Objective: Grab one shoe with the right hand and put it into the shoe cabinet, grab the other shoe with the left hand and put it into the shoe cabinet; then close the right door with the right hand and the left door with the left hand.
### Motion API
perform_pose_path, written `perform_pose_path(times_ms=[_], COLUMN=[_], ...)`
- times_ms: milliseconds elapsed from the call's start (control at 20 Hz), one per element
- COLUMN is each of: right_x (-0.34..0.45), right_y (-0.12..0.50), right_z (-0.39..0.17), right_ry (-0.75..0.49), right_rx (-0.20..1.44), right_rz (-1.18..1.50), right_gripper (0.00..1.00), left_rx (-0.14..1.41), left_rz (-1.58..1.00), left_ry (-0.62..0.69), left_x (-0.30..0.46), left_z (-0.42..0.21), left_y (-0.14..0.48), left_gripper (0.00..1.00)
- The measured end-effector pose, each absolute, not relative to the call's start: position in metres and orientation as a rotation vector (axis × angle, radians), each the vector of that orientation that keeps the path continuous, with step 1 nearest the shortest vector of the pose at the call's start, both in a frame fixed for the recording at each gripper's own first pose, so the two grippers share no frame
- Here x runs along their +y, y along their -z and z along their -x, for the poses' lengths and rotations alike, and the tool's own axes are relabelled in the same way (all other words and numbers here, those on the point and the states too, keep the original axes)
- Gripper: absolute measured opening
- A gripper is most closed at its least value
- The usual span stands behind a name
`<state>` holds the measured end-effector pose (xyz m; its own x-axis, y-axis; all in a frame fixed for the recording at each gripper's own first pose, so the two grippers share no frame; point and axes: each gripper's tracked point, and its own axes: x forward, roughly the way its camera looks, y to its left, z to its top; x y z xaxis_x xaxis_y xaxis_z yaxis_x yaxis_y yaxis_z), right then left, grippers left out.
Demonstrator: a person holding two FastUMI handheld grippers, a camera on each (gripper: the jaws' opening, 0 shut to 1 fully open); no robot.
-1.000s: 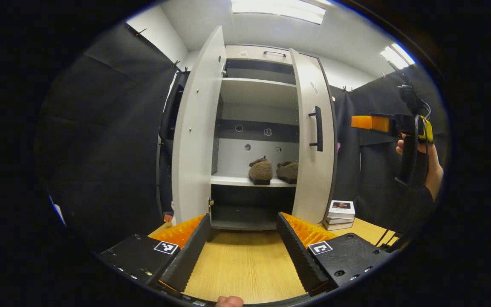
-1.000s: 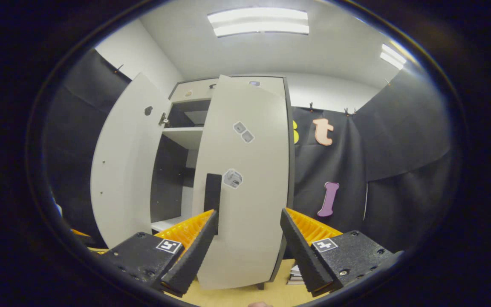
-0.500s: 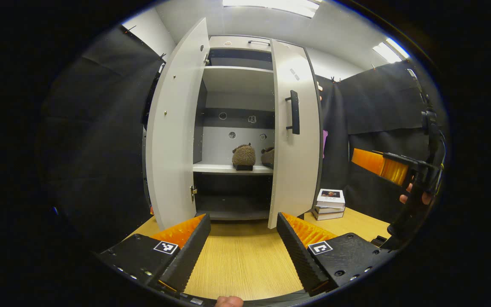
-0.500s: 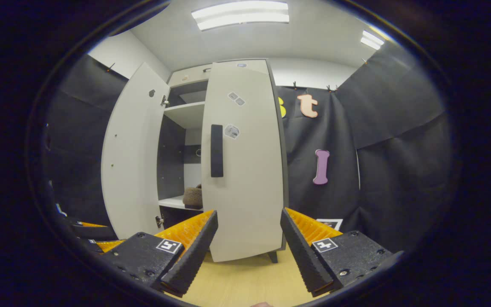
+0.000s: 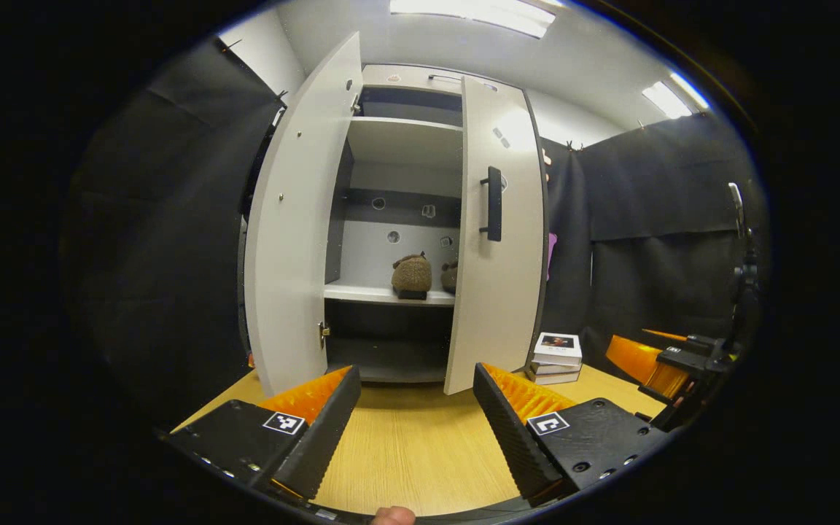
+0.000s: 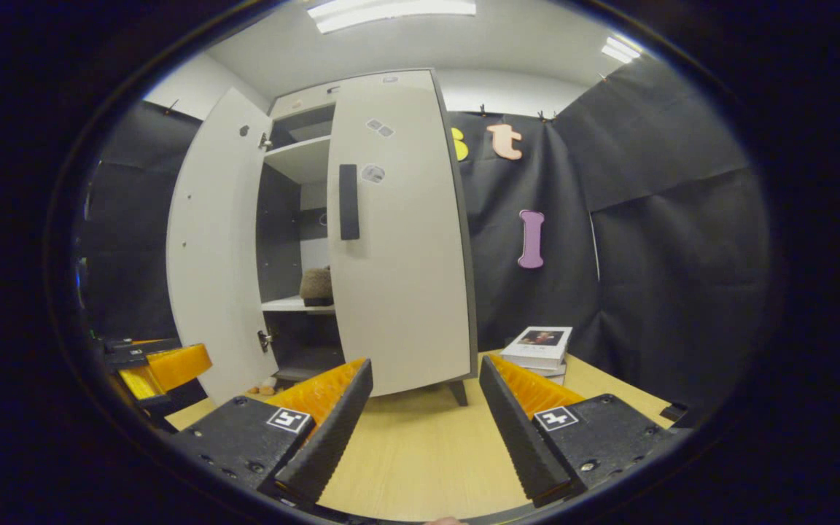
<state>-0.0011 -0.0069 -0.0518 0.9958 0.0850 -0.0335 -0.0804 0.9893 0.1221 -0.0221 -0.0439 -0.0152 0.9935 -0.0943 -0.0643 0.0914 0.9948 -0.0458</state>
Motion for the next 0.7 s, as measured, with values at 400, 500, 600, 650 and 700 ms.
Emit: perform_pose_path(times_ms=[400, 500, 600, 650, 700], right_x=[0.004, 0.008, 0.014, 0.016, 0.019], right_y=[0.042, 0.042, 0.042, 0.042, 0.042], right_z=[-0.007, -0.008, -0.010, -0.010, -0.011], right_ry=[-0.122, -0.135, -0.153, -0.162, -0.169], right_rx=[0.037, 0.041, 0.055, 0.060, 0.064], right_rz=[-0.103, -0.104, -0.112, -0.119, -0.125], right_gripper=[0.96, 0.95, 0.96, 0.96, 0.95], left_rx=[-0.266, -0.335, -0.398, -0.403, -0.382], left_rz=[0.224, 0.277, 0.260, 0.233, 0.220], left_ry=[0.118, 0.042, -0.030, -0.064, -0.119], left_x=[0.022, 0.072, 0.123, 0.150, 0.176], left_z=[0.015, 0.013, 0.009, 0.000, -0.009], left_y=[-0.164, -0.194, -0.213, -0.214, -0.208], left_gripper=[0.99, 0.99, 0.99, 0.99, 0.99])
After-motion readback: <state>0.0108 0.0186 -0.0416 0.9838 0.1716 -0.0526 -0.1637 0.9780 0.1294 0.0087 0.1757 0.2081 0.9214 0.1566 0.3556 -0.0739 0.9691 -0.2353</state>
